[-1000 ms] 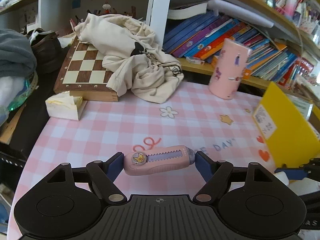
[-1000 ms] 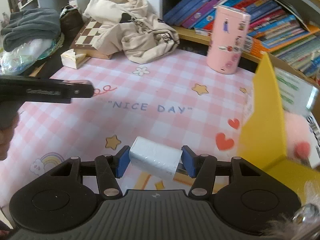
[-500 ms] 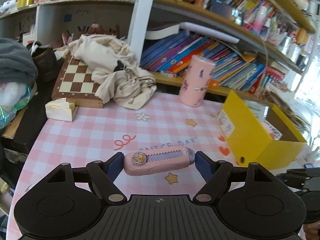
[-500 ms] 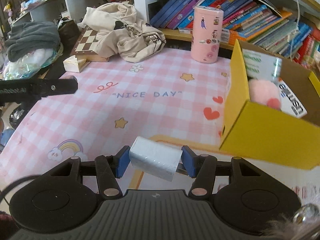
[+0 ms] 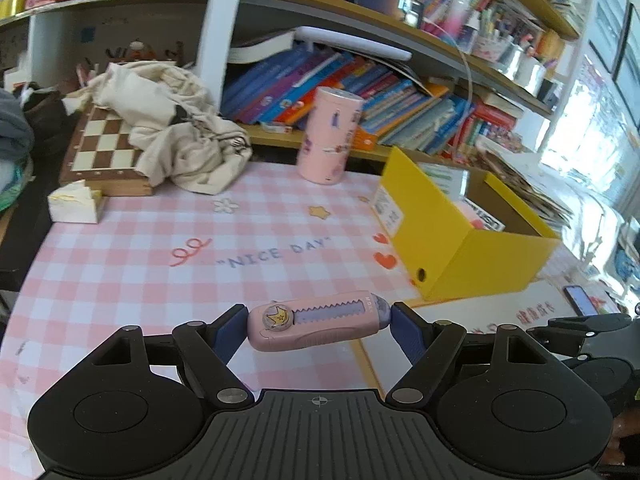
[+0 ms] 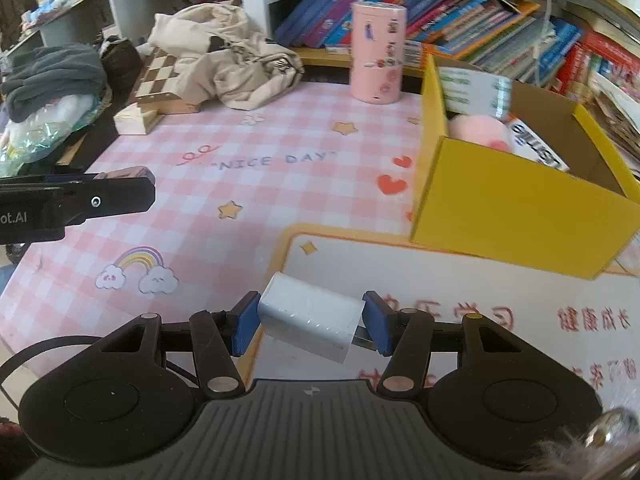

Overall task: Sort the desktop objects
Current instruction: 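Lift and carry the pink cutter and white charger toward the yellow box with both tools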

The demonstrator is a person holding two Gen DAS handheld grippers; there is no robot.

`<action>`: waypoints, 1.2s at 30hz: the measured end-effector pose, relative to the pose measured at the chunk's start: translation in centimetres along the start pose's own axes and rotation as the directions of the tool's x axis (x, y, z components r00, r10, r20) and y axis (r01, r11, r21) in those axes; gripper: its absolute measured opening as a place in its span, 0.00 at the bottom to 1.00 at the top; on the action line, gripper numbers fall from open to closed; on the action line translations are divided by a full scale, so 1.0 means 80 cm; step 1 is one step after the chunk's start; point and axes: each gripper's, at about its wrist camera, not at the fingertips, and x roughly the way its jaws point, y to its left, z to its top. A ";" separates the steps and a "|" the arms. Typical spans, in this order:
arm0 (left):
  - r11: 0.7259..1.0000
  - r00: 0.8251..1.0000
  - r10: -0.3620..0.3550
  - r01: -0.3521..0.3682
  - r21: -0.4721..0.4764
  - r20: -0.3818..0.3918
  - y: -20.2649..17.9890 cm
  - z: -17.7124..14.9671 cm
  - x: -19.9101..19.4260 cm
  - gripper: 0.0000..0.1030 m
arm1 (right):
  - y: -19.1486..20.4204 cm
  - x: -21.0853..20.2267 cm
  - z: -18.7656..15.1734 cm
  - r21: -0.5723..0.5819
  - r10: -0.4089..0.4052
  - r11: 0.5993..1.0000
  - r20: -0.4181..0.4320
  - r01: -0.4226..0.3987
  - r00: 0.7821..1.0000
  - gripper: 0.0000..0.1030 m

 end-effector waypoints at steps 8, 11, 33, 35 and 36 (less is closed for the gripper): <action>0.996 0.996 -0.081 0.083 0.037 -0.040 -0.038 -0.011 0.013 0.76 | -0.028 -0.022 -0.030 0.055 -0.061 0.997 -0.019 0.062 0.998 0.52; 0.993 0.993 -0.103 0.106 0.049 -0.053 -0.053 -0.014 0.019 0.76 | -0.042 -0.030 -0.038 0.077 -0.079 0.994 -0.022 0.081 0.997 0.52; 0.985 0.987 -0.116 0.128 0.114 -0.110 -0.184 -0.005 0.080 0.76 | -0.180 -0.049 -0.063 0.153 -0.085 0.984 -0.057 0.093 0.995 0.52; 0.985 0.987 -0.113 0.127 0.115 -0.116 -0.196 -0.005 0.087 0.76 | -0.193 -0.048 -0.064 0.154 -0.080 0.984 -0.063 0.089 0.995 0.52; 0.985 0.987 -0.112 0.126 0.116 -0.119 -0.202 -0.004 0.091 0.76 | -0.200 -0.048 -0.065 0.153 -0.078 0.984 -0.066 0.087 0.995 0.52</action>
